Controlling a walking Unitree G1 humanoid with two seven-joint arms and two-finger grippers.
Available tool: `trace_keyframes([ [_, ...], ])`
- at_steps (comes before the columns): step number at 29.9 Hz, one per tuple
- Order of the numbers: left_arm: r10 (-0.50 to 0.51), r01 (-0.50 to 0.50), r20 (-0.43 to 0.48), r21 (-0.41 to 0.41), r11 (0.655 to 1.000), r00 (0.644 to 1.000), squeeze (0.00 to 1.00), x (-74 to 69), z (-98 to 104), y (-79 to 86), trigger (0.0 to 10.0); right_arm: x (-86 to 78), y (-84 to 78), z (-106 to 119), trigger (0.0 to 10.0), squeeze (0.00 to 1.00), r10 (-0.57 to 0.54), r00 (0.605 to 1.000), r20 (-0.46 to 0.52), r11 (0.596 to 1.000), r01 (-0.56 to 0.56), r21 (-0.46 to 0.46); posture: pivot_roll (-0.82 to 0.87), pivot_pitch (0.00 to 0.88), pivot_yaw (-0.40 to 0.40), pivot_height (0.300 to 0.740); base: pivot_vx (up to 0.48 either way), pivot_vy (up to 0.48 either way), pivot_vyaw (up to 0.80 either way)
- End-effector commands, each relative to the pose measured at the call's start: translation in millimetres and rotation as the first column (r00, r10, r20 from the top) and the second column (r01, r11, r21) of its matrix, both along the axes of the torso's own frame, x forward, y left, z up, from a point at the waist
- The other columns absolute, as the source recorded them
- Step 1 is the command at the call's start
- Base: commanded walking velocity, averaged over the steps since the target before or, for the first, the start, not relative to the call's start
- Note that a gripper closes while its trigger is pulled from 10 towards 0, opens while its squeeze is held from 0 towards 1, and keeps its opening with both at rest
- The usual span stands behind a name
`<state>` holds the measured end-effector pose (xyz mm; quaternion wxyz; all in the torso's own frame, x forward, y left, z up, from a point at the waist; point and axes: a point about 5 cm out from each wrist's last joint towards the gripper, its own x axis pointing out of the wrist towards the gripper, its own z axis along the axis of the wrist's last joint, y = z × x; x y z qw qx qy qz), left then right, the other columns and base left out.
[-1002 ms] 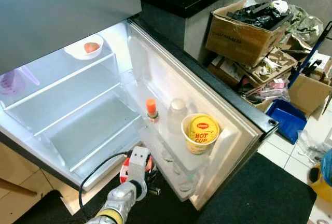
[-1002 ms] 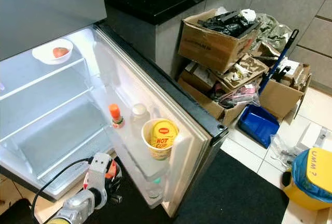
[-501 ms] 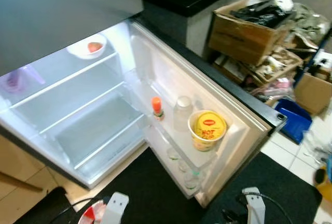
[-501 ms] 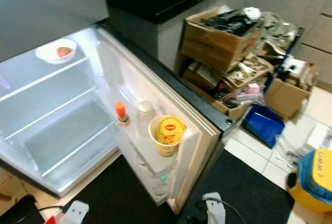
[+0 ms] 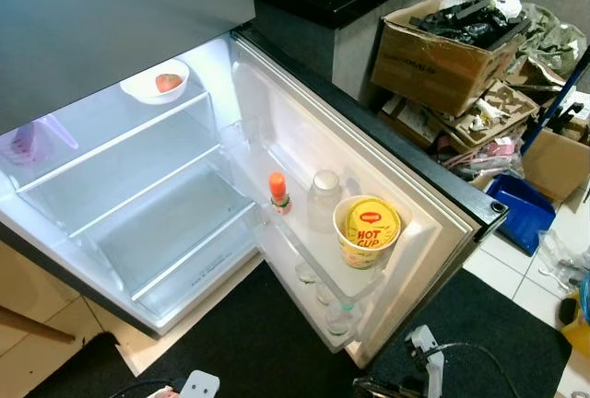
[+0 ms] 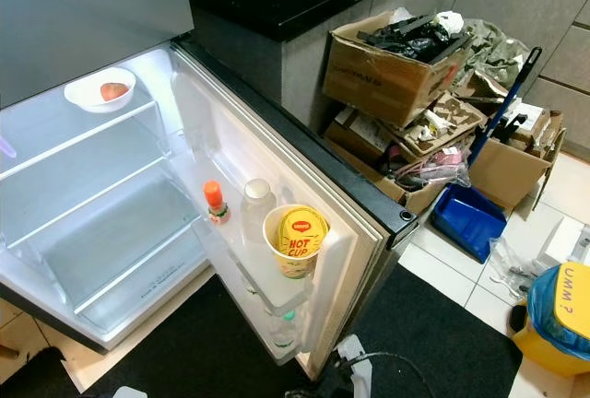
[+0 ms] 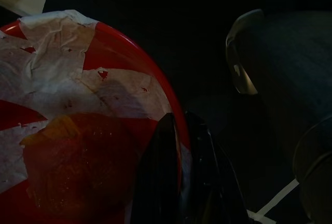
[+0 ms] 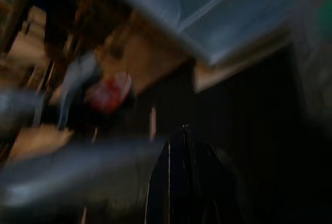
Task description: Restocking fridge
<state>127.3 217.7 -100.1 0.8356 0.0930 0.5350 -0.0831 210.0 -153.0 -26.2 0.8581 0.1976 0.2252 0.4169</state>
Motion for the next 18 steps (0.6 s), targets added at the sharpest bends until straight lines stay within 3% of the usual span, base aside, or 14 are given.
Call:
trace_keyframes([
  [1, 0.002, -0.001, -0.025, 0.03, 1.0, 1.0, 0.0, -7.8, -1, 7.6, 10.0, 2.7, -4.5, 2, 10.0, 0.0, -0.054, 0.998, 0.024, 0.999, 0.054, 0.002, -0.07, 0.151, 0.02, 0.74, 0.0, 0.0, 0.0],
  [4, -0.006, 0.007, -0.024, 0.031, 1.0, 1.0, 0.0, -6.8, -1, 6.5, 10.0, 20.6, -14.9, 9, 10.0, 0.0, -0.207, 0.976, 0.073, 0.977, 0.211, -0.043, -0.08, 0.149, 0.021, 0.74, 0.0, 0.0, 0.0],
  [8, -0.009, 0.01, -0.024, 0.031, 0.999, 1.0, 0.0, -6.6, -1, 6.1, 10.0, 26.5, -21.4, 12, 10.0, 0.0, -0.262, 0.96, 0.1, 0.959, 0.271, -0.081, -0.08, 0.149, 0.021, 0.74, 0.0, 0.0, 0.0],
  [12, -0.02, 0.021, -0.029, 0.031, 0.999, 0.999, 0.0, -8.1, -2, 4.9, 10.0, 46.1, -56.4, 26, 10.0, 0.0, -0.447, 0.869, 0.213, 0.85, 0.486, -0.201, -0.08, 0.145, 0.02, 0.74, 0.0, 0.0, 0.0],
  [13, -0.02, 0.021, -0.029, 0.031, 0.999, 0.999, 0.0, -8.1, -2, 4.9, 10.0, 46.1, -56.4, 26, 10.0, 0.0, -0.447, 0.869, 0.213, 0.85, 0.486, -0.201, -0.08, 0.145, 0.02, 0.74, 0.0, 0.0, 0.0],
  [14, -0.021, 0.022, -0.031, 0.031, 0.999, 0.999, 0.0, -8.7, -2, 4.9, 10.0, 50.0, -67.1, 30, 10.0, 0.0, -0.494, 0.835, 0.243, 0.807, 0.544, -0.23, -0.08, 0.143, 0.019, 0.74, 0.0, 0.0, 0.0],
  [15, -0.021, 0.022, -0.031, 0.031, 0.999, 0.999, 0.0, -8.7, -2, 4.9, 10.0, 50.0, -67.1, 30, 10.0, 0.0, -0.494, 0.835, 0.243, 0.807, 0.544, -0.23, -0.08, 0.143, 0.019, 0.74, 0.0, 0.0, 0.0],
  [17, -0.022, 0.023, -0.034, 0.031, 0.999, 0.999, 0.0, -9.4, -2, 4.9, 10.0, 54.8, -85.5, 36, 10.0, 0.0, -0.572, 0.77, 0.284, 0.727, 0.636, -0.261, -0.08, 0.143, 0.019, 0.74, 0.0, 0.0, 0.0],
  [18, -0.022, 0.023, -0.034, 0.031, 0.999, 0.999, 0.0, -9.4, -2, 4.9, 10.0, 54.8, -85.5, 36, 10.0, 0.0, -0.572, 0.77, 0.284, 0.727, 0.636, -0.261, -0.08, 0.143, 0.019, 0.74, 0.0, 0.0, 0.0],
])
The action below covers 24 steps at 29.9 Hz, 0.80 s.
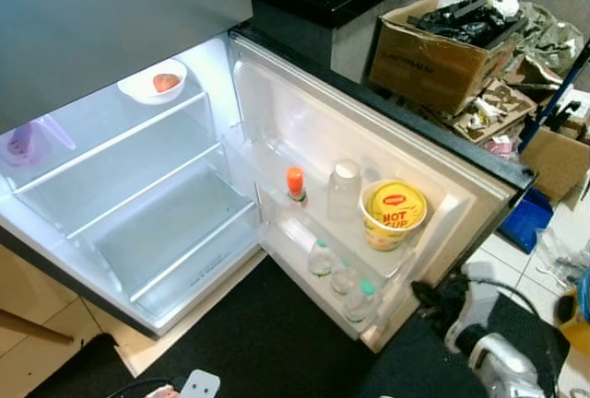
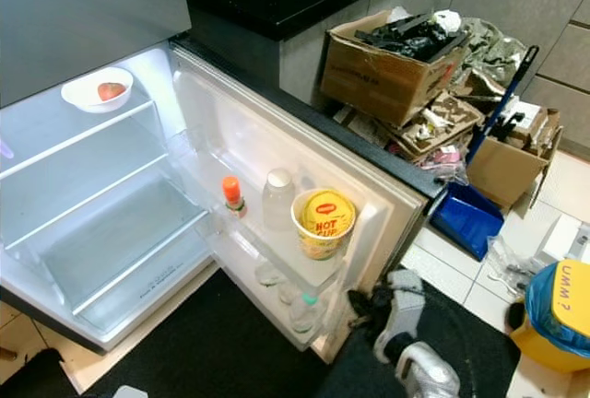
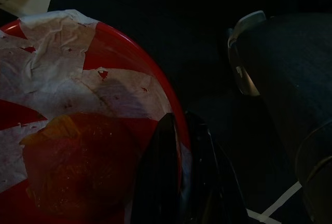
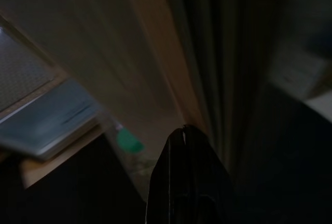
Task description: Restocking fridge
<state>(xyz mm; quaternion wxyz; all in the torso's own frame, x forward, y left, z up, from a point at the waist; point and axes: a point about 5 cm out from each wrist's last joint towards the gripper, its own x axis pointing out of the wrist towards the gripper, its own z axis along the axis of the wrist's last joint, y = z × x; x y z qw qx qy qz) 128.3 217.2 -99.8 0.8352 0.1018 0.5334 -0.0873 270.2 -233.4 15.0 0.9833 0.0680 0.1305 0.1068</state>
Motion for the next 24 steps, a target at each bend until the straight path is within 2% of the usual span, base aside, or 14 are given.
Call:
trace_keyframes([
  [1, -0.006, 0.007, -0.037, 0.022, 1.0, 0.999, 0.0, -10.6, -2, 5.4, 10.0, -4.2, -12.7, -2, 10.0, 0.0, -0.093, 0.996, -0.009, 0.996, 0.093, -0.018, -0.08, 0.143, 0.019, 0.74, 0.0, 0.0, 0.0],
  [2, -0.007, 0.007, -0.036, 0.021, 1.0, 0.999, 0.0, -10.6, -2, 5.2, 10.0, -4.1, -17.7, -2, 10.0, 0.0, -0.128, 0.992, -0.008, 0.992, 0.128, -0.014, -0.08, 0.143, 0.019, 0.74, 0.0, 0.0, 0.0],
  [6, -0.008, 0.008, -0.036, 0.019, 1.0, 0.999, 0.0, -10.8, -3, 3.6, 10.0, -11.2, -18.0, -10, 10.0, 0.0, -0.136, 0.989, -0.049, 0.991, 0.136, -0.001, -0.08, 0.144, 0.015, 0.74, 0.0, 0.0, 0.0],
  [9, -0.012, 0.013, -0.038, 0.017, 1.0, 0.999, 0.0, -11.5, -3, 1.7, 10.0, -35.6, -4.3, -38, 10.0, 0.0, -0.069, 0.979, -0.19, 0.998, 0.07, -0.002, -0.08, 0.145, 0.014, 0.74, 0.0, 0.0, 0.0],
  [12, -0.014, 0.014, -0.038, 0.017, 1.0, 0.999, 0.0, -11.6, -4, 1.4, 10.0, -44.5, -0.2, -46, 10.0, 0.0, -0.049, 0.971, -0.235, 0.999, 0.048, -0.008, -0.07, 0.147, 0.015, 0.74, 0.0, 0.0, 0.0],
  [14, -0.023, 0.024, -0.04, 0.022, 0.999, 0.999, 0.0, -11.6, -4, 1.2, 10.0, -69.7, 11.4, -67, 10.0, 0.0, 0.014, 0.938, -0.347, 1.0, -0.019, -0.011, -0.07, 0.147, 0.016, 0.74, 0.0, 0.0, 0.0],
  [16, -0.023, 0.024, -0.04, 0.022, 0.999, 0.999, 0.0, -11.6, -4, 1.2, 10.0, -69.7, 11.4, -67, 10.0, 0.0, 0.014, 0.938, -0.347, 1.0, -0.019, -0.011, -0.07, 0.147, 0.016, 0.74, 0.0, 0.0, 0.0],
  [19, -0.03, 0.031, -0.04, 0.032, 0.999, 0.999, 0.0, -11.0, -3, 2.0, 10.0, -104.4, 24.3, -91, 10.0, 0.0, 0.037, 0.865, -0.501, 0.999, -0.051, -0.014, -0.07, 0.142, 0.016, 0.74, 0.0, 0.0, 0.0],
  [24, -0.031, 0.032, -0.035, 0.033, 0.999, 0.999, 0.0, -8.7, -3, 1.3, 10.0, -138.0, 22.8, -109, 10.0, 0.0, -0.042, 0.774, -0.632, 0.998, 0.001, -0.066, -0.07, 0.137, 0.016, 0.74, 0.0, 0.0, 0.0],
])
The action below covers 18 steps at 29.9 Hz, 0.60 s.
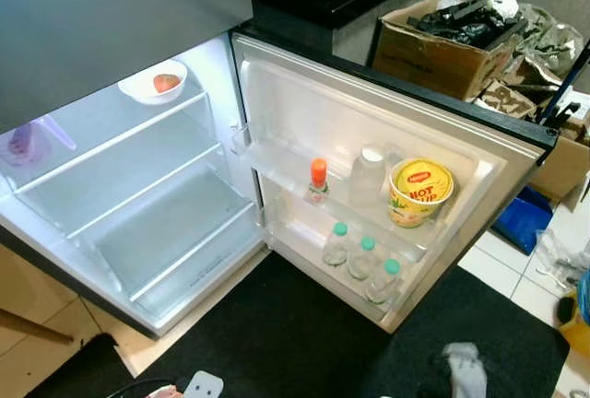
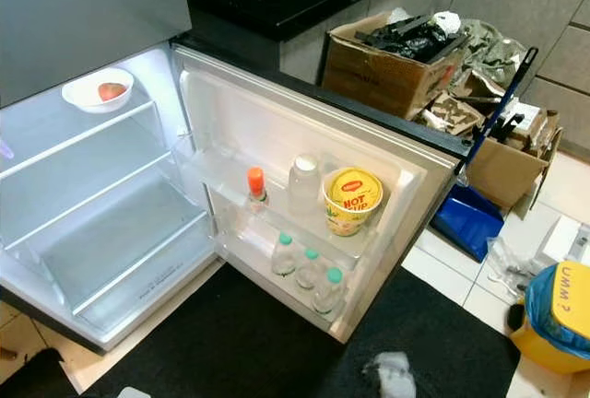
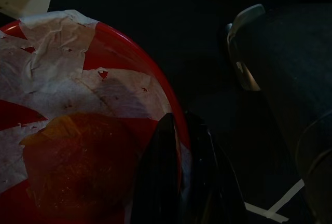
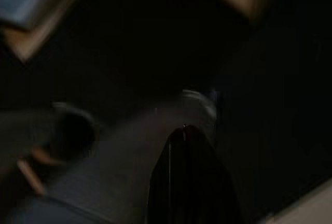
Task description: Restocking fridge
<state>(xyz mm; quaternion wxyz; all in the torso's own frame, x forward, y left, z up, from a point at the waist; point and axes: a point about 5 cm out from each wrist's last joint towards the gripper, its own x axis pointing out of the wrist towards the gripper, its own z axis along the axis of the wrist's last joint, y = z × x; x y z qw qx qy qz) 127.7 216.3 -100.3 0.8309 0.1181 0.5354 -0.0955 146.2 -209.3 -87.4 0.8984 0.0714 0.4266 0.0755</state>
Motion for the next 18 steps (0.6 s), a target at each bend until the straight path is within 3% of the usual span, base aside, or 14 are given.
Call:
trace_keyframes([
  [1, -0.001, 0.001, -0.028, 0.015, 1.0, 1.0, 0.0, -8.1, -2, 1.7, 10.0, -19.3, -2.1, -8, 10.0, 0.0, -0.02, 0.996, -0.081, 1.0, 0.019, -0.023, -0.07, 0.134, 0.017, 0.74, 0.0, 0.0, 0.0],
  [11, -0.008, 0.009, -0.027, 0.014, 1.0, 1.0, 0.0, -7.2, -3, -2.1, 10.0, -52.7, -4.3, -18, 10.0, 0.0, -0.029, 0.98, -0.199, 0.999, 0.024, -0.028, -0.06, 0.131, 0.013, 0.74, 0.0, 0.0, 0.69],
  [18, -0.015, 0.016, -0.03, 0.013, 1.0, 0.999, 0.0, -7.9, -4, -3.5, 10.0, -53.1, -6.7, -18, 10.0, 0.0, -0.028, 0.978, -0.208, 0.998, 0.017, -0.053, -0.07, 0.125, 0.012, 0.74, 0.0, 0.0, 0.76],
])
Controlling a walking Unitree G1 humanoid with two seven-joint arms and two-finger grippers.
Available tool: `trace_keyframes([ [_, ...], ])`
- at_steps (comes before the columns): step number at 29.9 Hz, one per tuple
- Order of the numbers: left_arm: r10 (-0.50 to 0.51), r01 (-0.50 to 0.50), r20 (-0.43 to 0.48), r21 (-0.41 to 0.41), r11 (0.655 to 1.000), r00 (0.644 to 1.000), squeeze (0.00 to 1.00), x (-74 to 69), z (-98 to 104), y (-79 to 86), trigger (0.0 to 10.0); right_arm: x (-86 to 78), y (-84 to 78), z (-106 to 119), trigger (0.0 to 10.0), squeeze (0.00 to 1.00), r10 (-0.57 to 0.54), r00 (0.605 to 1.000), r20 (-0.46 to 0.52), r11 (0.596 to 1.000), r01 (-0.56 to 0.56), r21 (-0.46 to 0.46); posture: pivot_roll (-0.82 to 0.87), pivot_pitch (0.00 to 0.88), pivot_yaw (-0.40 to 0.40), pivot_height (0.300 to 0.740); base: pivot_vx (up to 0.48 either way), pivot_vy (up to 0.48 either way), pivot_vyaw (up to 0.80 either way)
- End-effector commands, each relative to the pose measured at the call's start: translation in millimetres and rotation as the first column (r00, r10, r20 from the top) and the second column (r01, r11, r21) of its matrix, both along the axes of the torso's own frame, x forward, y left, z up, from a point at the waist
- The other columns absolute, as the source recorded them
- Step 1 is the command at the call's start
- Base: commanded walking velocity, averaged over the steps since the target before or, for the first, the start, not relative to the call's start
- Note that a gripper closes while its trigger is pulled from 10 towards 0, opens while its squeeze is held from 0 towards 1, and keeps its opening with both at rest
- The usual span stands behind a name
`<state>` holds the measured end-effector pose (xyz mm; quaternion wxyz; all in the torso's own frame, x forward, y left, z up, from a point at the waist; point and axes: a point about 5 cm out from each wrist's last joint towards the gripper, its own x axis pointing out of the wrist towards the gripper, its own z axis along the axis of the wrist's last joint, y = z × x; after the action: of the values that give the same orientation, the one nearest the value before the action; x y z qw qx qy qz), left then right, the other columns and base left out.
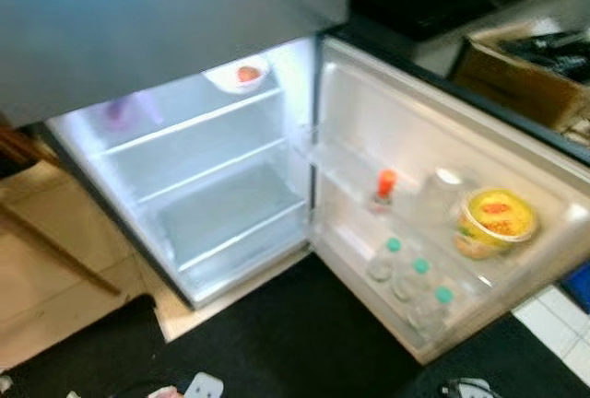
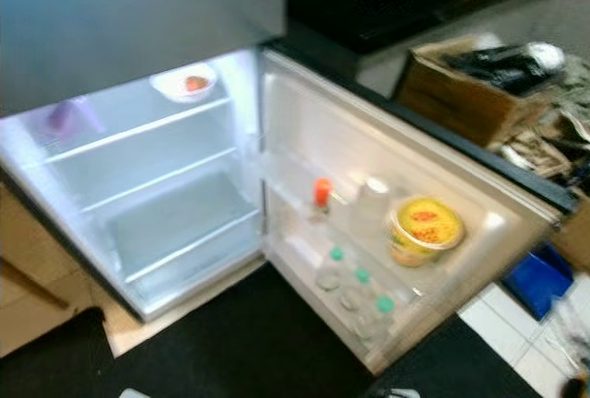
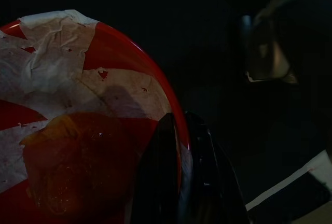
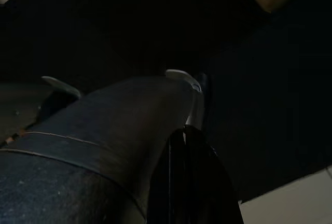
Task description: Restocking fridge
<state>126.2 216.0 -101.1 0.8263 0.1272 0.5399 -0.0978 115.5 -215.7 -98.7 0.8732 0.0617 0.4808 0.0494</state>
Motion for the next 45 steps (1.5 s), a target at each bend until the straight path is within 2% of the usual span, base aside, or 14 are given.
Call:
trace_keyframes([
  [1, -0.002, 0.002, -0.02, 0.0, 1.0, 1.0, 0.0, -6.5, -3, -3.4, 10.0, -21.0, -0.7, -7, 10.0, 0.0, 0.006, 0.996, -0.087, 1.0, -0.006, -0.009, -0.07, 0.122, 0.011, 0.74, 0.0, 0.0, 0.76],
  [25, 0.007, -0.007, 0.002, -0.005, 1.0, 1.0, 0.0, 5.1, 0, -7.6, 10.0, 1.7, 0.4, -1, 10.0, 0.0, 0.038, 0.998, -0.044, 0.998, -0.04, -0.04, -0.05, 0.073, -0.006, 0.74, 0.0, 0.0, 0.76],
  [32, 0.007, -0.007, -0.005, -0.007, 1.0, 1.0, 0.0, 2.9, -1, -9.3, 10.0, 9.7, 0.0, 1, 10.0, 0.0, 0.035, 0.999, -0.024, 0.997, -0.037, -0.064, -0.05, 0.063, -0.009, 0.74, 0.0, 0.0, 0.76],
  [39, 0.012, -0.012, -0.009, -0.011, 1.0, 1.0, 0.0, 2.1, -2, -9.8, 10.0, 10.8, 1.6, 1, 10.0, 0.0, 0.046, 0.999, -0.023, 0.997, -0.048, -0.066, -0.05, 0.065, -0.01, 0.74, 0.0, 0.0, 0.71],
  [45, 0.008, -0.008, -0.018, -0.018, 1.0, 1.0, 0.0, -0.3, -3, -11.2, 10.0, 5.8, -1.6, -1, 10.0, 0.0, 0.023, 0.999, -0.047, 0.991, -0.028, -0.128, -0.05, 0.068, -0.009, 0.74, 0.0, 0.0, 0.08],
])
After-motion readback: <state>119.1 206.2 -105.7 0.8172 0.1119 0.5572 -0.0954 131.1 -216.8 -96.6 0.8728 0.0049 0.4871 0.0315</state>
